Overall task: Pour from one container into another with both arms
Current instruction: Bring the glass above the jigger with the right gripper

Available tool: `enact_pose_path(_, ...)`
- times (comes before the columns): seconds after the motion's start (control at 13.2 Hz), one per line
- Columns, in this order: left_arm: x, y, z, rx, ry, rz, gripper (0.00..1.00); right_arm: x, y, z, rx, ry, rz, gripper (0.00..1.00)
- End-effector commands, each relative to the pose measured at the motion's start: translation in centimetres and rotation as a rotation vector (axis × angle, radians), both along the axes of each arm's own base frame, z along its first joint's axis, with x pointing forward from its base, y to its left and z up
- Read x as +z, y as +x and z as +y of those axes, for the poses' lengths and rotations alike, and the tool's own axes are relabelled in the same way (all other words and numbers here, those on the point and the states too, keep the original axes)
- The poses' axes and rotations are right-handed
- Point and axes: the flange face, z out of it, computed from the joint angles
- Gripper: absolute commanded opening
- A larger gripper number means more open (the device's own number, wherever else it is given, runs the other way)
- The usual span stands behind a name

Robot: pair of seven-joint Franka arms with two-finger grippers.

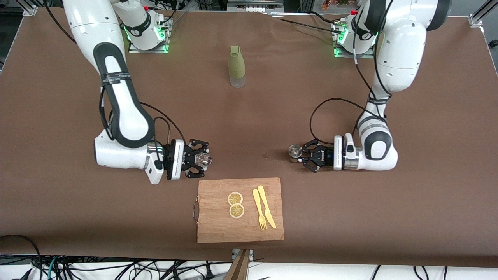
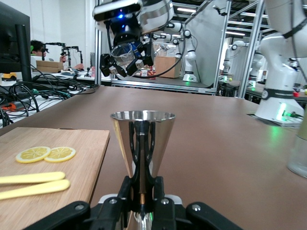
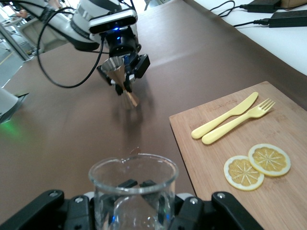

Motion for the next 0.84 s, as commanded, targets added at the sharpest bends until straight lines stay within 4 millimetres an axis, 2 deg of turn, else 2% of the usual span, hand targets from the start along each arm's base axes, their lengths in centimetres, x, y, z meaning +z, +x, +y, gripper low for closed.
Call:
enact_pose_path(0.0,0.7,-0.3,-2.5,0.051,0.009,-0.013,0.00,1.5,-1.0,3.0,-0.058,-0.039,-0.004,0.00)
enact_pose_path(0.3,0.1,-1.1,-6.2,0.087,0.019,-0.010,0.00,1.9,-2.3,6.7,-0.073,-0.068,-0.056,0.00)
enact_pose_path(0.46,-0.8,-1.9,-8.5,0.119,-0.011,0.010,0.00,3.6,-3.0,8.7,-0.092,-0.073,-0.114,0.00)
enact_pose_path(0.61,-1.0,-2.4,-10.1,0.133,-0.002,0.010,0.00,3.6,-3.4,9.5,-0.085,-0.076,-0.122,0.00)
enact_pose_path(0.76,-0.7,-2.2,-10.5,0.140,0.000,0.003,0.00,3.7,-3.9,10.4,-0.066,-0.081,-0.128,0.00)
